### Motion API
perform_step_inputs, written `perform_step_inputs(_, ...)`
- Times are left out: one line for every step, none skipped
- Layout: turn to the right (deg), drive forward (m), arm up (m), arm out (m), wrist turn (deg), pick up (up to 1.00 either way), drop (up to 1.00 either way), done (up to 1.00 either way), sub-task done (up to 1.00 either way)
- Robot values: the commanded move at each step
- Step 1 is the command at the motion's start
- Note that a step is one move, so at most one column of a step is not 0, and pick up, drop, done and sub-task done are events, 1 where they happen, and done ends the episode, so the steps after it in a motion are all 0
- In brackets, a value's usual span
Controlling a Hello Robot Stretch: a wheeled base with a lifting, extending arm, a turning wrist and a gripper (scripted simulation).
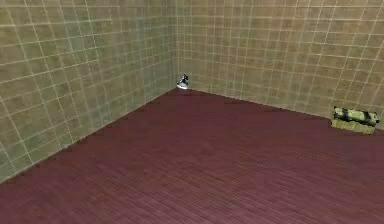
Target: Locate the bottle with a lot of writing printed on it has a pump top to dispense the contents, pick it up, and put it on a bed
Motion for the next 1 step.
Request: perform_step_inputs(45.0, 0.0, 0.0, 0.0, 0.0, 0.0, 0.0, 0.0, 0.0)
